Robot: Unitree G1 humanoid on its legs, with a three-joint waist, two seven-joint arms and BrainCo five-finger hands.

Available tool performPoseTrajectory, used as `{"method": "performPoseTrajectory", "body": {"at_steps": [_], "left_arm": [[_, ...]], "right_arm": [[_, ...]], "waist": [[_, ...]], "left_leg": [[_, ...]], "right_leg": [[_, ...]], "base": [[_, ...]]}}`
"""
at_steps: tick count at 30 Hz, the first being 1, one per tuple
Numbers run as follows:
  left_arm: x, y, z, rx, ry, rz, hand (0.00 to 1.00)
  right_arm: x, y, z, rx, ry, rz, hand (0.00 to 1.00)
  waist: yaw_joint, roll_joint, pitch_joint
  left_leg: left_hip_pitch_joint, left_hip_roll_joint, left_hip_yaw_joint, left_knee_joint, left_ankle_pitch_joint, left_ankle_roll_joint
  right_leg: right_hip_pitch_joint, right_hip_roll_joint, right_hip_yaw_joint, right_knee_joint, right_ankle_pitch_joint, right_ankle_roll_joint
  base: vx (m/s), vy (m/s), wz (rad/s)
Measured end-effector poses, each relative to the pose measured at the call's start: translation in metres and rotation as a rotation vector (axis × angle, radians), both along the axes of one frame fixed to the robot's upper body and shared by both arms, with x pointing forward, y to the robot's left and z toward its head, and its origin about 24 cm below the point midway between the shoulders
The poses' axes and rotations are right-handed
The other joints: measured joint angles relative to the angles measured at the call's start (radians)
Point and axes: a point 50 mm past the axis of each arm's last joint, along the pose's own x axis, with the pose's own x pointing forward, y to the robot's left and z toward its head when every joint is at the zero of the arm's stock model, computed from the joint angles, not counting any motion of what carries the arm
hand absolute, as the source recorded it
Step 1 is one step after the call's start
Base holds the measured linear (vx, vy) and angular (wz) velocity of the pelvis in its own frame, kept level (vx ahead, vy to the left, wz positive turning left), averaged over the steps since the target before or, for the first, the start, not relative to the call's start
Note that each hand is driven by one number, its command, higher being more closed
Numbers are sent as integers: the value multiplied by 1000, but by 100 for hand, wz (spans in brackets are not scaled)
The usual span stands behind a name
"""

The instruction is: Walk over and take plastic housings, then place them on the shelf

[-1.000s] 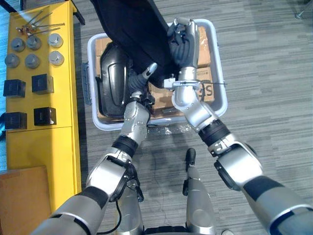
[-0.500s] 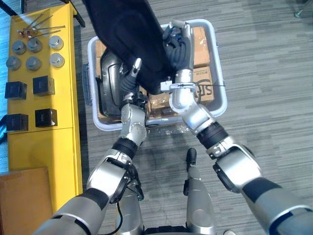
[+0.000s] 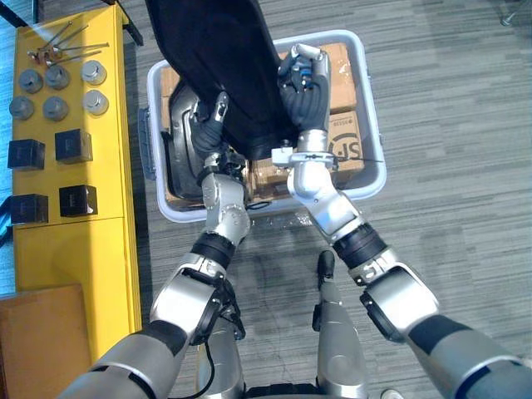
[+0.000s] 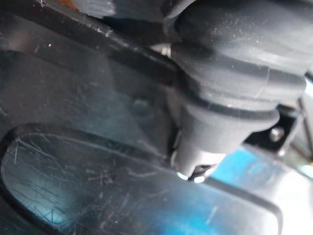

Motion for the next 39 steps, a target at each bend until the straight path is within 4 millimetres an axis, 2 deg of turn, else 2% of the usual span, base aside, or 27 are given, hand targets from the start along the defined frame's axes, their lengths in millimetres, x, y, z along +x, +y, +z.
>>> {"method": "performPoseTrajectory", "body": {"at_steps": [12, 13, 18, 21, 30, 33, 39], "left_arm": [[-6, 2, -11, 110, 41, 55, 100], [-7, 1, -12, 127, 48, 58, 100], [-6, -1, -15, 165, 143, 91, 100], [-4, -4, -22, 199, 266, 124, 100], [-2, -4, -35, 257, 431, 196, 100], [-2, -6, -43, 261, 498, 204, 100], [-4, -6, -46, 223, 575, 274, 100]], "right_arm": [[1, -7, -19, -2, 66, -26, 100], [1, -8, -21, -1, 71, -31, 0], [5, -13, -27, -21, 102, -60, 0], [9, -19, -33, -27, 141, -83, 0], [9, -17, -34, -30, 144, -73, 0], [8, -15, -34, -34, 145, -69, 0], [8, -14, -35, -35, 145, -68, 0]], "waist": [[1, 0, 0], [1, 0, 0], [4, 11, -6], [3, 18, -9], [8, 19, -9], [8, 27, -14], [13, 46, -25]], "left_leg": [[12, 0, -4, 0, 0, 0], [17, 0, -4, -1, 0, 0], [23, 0, -2, -2, 0, 0], [24, 0, -2, -2, 0, 0], [23, 0, -5, -4, 1, 0], [21, -1, -7, -6, 1, 0], [20, -1, -8, -11, 2, 0]], "right_leg": [[17, 0, -3, 0, 0, 0], [22, 0, -3, 0, 0, 0], [26, 0, -3, 0, 0, 0], [26, -1, -3, 0, 0, 0], [28, -1, -5, -2, 0, 1], [28, -1, -7, -3, 0, 1], [28, -1, -9, -5, 0, 1]], "base": [[0, 0, 0], [0, 0, 0], [0, 0, 0], [-9, 22, -1], [0, 0, 0], [0, 0, 0], [0, 0, 0]]}}
